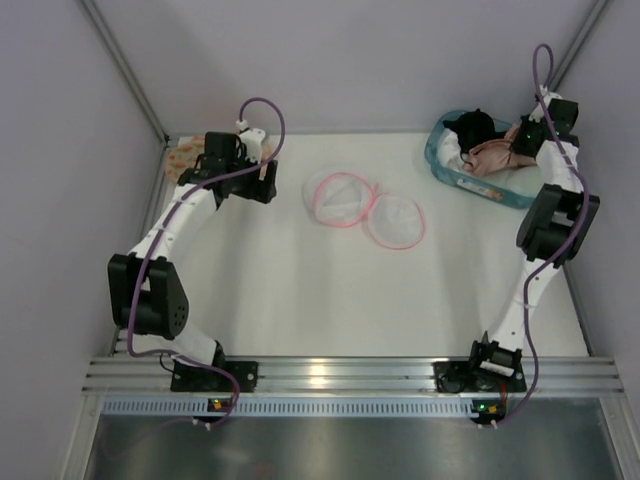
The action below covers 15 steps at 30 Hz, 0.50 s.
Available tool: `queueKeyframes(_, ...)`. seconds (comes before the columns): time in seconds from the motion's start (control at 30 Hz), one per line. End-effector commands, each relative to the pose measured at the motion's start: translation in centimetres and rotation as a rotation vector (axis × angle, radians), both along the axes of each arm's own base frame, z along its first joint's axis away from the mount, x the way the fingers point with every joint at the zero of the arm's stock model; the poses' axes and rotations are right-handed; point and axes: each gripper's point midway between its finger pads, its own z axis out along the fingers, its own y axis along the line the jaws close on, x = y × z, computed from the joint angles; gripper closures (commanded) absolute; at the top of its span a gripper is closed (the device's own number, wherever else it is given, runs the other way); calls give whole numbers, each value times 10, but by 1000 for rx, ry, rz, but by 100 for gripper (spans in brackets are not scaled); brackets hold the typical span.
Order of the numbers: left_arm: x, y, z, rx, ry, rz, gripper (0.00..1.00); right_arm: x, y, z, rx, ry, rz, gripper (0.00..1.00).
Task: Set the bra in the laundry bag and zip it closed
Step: Pick up the bra from the bin.
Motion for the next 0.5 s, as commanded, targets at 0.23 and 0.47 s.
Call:
queueKeyframes(0.23, 22, -12, 16, -60, -27, -14, 17, -41, 49, 190, 33, -338, 147, 100)
queueKeyframes(0.47, 28, -21, 26, -111, -32, -29, 17, -83, 97, 239, 120, -424, 301, 100)
